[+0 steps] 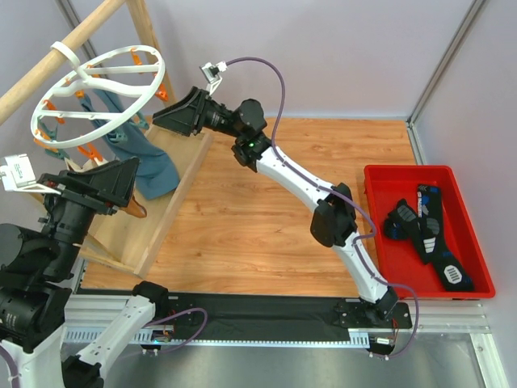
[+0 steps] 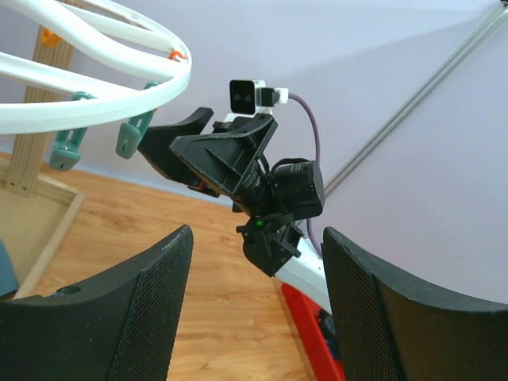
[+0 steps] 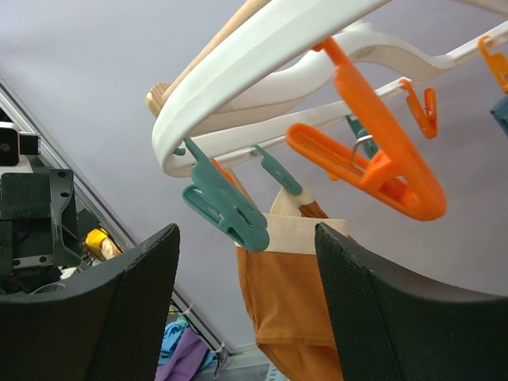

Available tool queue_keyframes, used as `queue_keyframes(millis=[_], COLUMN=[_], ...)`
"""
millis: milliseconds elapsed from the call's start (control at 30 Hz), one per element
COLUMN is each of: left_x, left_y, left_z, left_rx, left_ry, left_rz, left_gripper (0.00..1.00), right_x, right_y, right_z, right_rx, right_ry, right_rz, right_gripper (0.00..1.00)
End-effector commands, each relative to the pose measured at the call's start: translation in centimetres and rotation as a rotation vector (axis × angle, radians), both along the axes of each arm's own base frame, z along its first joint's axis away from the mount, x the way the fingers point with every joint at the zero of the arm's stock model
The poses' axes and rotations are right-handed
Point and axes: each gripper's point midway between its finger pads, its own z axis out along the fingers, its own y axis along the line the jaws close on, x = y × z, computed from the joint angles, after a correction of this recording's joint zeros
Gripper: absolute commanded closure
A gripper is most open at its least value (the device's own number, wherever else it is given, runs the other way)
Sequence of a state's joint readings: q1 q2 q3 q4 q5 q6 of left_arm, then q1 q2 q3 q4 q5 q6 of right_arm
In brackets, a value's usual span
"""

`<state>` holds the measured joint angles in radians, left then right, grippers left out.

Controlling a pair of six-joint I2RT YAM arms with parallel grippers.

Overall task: Clip the socks to the hanger
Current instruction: Open the clamp at the hanger.

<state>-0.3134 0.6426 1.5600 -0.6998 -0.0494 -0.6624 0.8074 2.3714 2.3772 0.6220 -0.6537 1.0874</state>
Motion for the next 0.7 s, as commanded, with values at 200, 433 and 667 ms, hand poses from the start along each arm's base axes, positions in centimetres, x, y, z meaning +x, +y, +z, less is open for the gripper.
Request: queue_keyframes(millis=[200,433,667], left_x=[-1.0,-1.4,-1.4], left_y=[0.5,0.6,0.6], left_z=[1.1,1.2,1.0], left_rx=[0.009,0.009,0.012], left_ry=[-0.045,-0.055,-0.051], left_rz=[0.009,0.011,0.008], left_gripper=[0.27,0.27,0.27], right_x=[-1.6,-2.4,-3.1], right_y=[0.6,1.3,1.4], right_z=[1.9,2.1,2.4], right_rx=[0.083,0.099,0.115], right_ry=[-0.021,-0.021,-0.043], right_rz=[0.023,0.032,0.047], right_gripper=[0.34,0.37,0.37])
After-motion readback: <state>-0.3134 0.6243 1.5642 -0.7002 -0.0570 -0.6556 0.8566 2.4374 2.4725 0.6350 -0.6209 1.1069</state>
